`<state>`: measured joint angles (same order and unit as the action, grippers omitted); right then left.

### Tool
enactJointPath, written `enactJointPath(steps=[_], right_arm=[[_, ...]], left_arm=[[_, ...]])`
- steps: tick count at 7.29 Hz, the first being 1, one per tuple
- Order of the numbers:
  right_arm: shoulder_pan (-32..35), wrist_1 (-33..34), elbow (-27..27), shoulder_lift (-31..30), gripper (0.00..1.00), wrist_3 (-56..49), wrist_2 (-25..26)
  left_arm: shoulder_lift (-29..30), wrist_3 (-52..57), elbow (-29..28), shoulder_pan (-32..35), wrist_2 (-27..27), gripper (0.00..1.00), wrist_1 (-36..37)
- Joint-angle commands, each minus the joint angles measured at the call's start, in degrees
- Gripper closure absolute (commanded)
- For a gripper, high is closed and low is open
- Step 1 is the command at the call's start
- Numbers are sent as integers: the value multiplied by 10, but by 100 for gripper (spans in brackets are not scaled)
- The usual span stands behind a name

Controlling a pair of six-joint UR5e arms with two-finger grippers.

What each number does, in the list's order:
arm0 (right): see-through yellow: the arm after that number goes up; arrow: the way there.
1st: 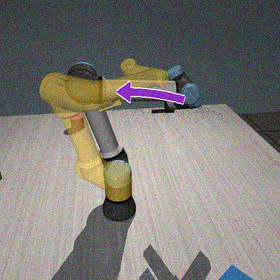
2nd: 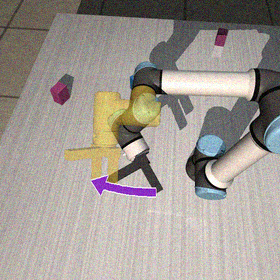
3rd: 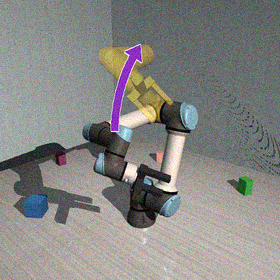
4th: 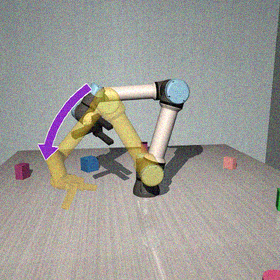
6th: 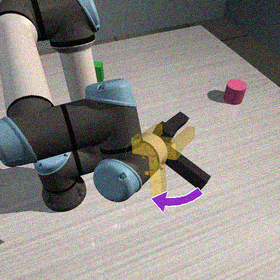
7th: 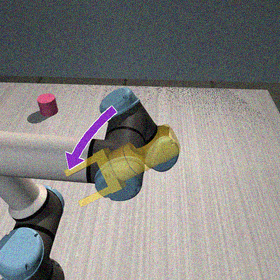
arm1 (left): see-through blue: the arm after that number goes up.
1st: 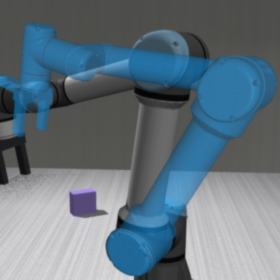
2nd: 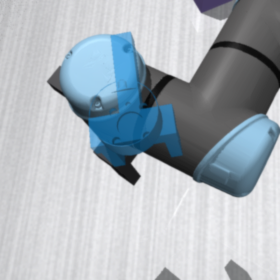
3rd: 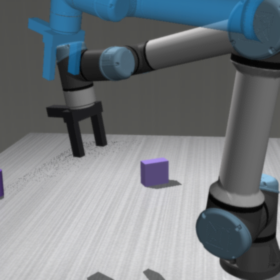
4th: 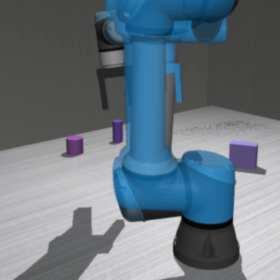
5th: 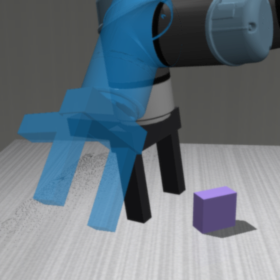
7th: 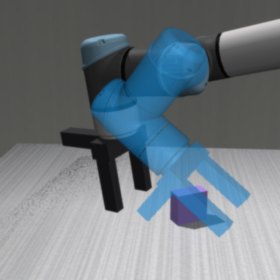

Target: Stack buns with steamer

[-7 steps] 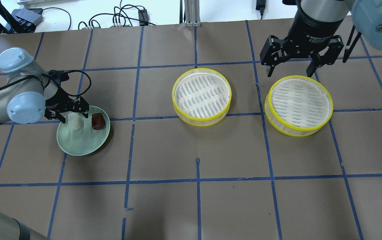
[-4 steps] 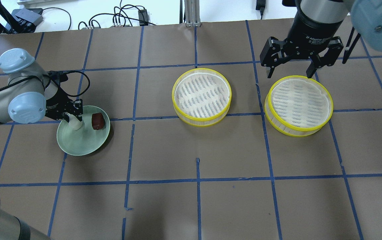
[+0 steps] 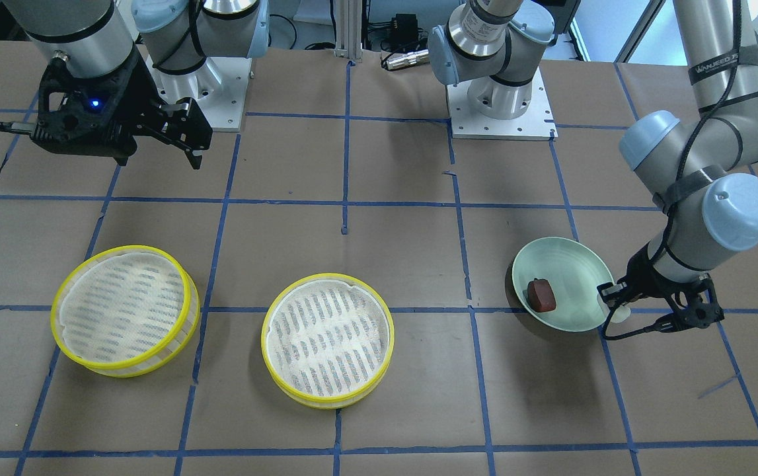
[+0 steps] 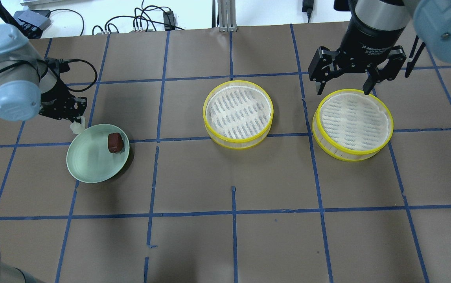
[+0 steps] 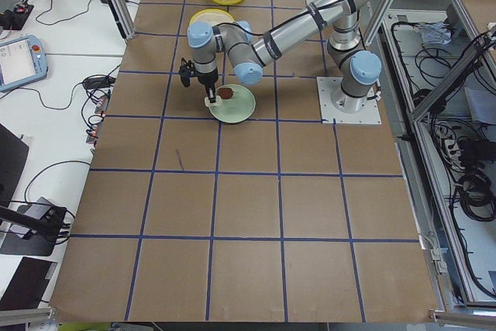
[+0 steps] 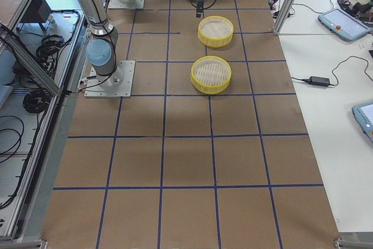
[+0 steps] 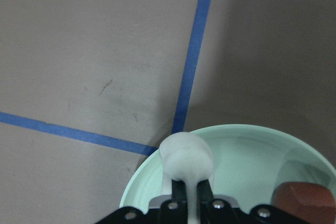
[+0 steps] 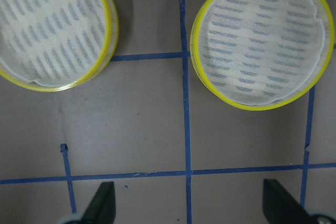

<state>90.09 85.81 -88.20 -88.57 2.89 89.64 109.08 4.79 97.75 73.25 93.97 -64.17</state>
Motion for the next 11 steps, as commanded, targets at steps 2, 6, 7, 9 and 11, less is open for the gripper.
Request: enactJointPath(steps=[2, 6, 7, 9, 11], right_arm=[[-108, 20, -36, 1, 0, -75, 18], [-212, 196, -143, 35, 0, -155, 10], [-222, 255, -172, 58, 0, -182, 10], [-254, 325, -180, 104, 0, -224, 6], [-255, 389, -184, 154, 0, -257, -21]], left_arm=[[1, -234, -64, 181, -93, 98, -29], [82, -413, -85, 348, -118, 89, 71], [88, -413, -85, 349, -124, 78, 89], [110, -413, -85, 358, -150, 55, 107], [112, -413, -85, 359, -149, 14, 108]])
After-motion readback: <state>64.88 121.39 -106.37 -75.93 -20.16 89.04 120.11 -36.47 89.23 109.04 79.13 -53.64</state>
